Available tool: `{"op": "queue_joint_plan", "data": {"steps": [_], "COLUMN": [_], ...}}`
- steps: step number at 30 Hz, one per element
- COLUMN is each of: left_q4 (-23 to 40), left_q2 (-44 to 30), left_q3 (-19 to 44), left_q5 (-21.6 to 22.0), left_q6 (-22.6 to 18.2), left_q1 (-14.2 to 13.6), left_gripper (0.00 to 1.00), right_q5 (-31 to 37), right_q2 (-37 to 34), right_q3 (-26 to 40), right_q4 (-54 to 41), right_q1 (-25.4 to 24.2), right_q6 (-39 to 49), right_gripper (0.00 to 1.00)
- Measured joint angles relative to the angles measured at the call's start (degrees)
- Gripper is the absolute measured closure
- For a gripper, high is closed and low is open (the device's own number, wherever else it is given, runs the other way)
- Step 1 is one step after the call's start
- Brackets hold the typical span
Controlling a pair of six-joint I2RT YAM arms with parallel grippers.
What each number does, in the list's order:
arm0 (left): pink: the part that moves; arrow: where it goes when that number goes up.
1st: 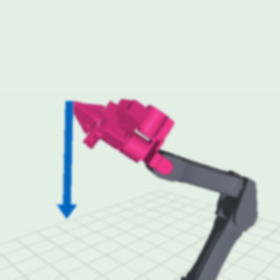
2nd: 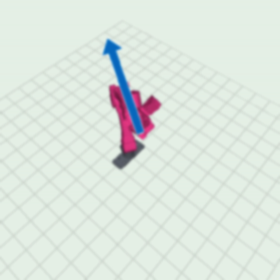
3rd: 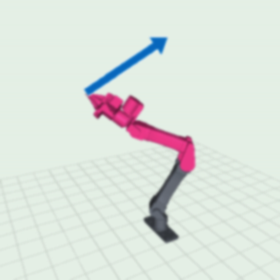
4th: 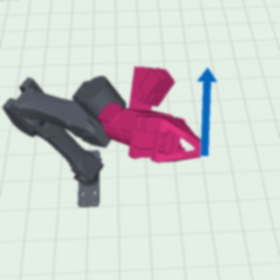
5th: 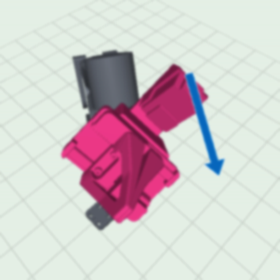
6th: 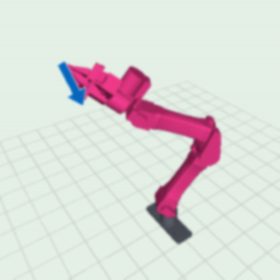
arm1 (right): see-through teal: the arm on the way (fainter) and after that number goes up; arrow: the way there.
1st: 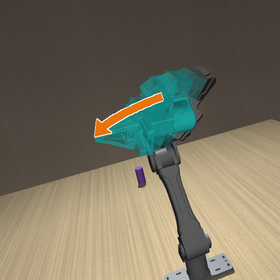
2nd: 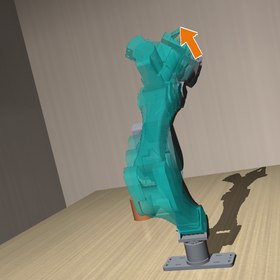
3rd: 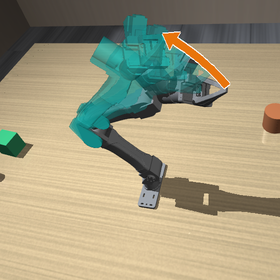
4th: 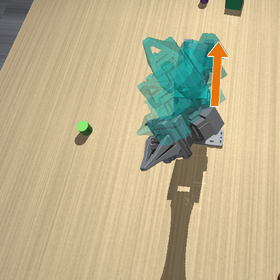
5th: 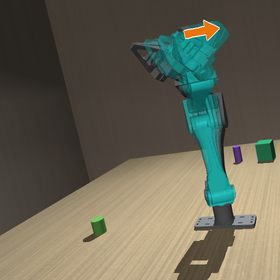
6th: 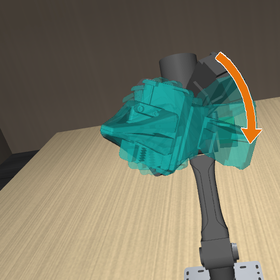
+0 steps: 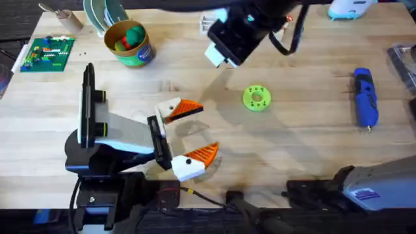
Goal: Pick up the gripper from the table and insert it into the empty holder that is missing its gripper. Then pick up a screw, insert it into the mounting hole, and use the screwdriver to tighten it. Finally, clean up the table by picking up the vegetable and placing it into the bucket.
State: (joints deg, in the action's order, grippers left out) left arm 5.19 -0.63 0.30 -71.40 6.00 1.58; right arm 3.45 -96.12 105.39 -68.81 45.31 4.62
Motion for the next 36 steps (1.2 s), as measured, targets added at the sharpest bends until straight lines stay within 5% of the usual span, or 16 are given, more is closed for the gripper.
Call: {"op": "queue_joint_plan", "data": {"steps": [8,15,36], "left_q4": [0.0,0.2,0.4], "left_q2": [0.0,0.0,0.0], "left_q3": [0.0,0.0,0.0], "left_q5": [0.0,0.0,0.0], "left_q6": [-1.3,-4.7,-5.2], "left_q1": [0.0,0.0,0.0], "left_gripper": [0.008,0.008,0.008], "right_q5": [-1.4,-4.1,-5.3], "right_q2": [-12.4,-13.6,-14.6], "right_q3": [16.2,17.6,17.7], "right_q4": [-10.0,-9.5,-6.7], "right_q1": [7.2,13.1,15.1], "right_q6": [1.9,3.0,3.3], "right_gripper": [0.995,0.995,0.995]}}
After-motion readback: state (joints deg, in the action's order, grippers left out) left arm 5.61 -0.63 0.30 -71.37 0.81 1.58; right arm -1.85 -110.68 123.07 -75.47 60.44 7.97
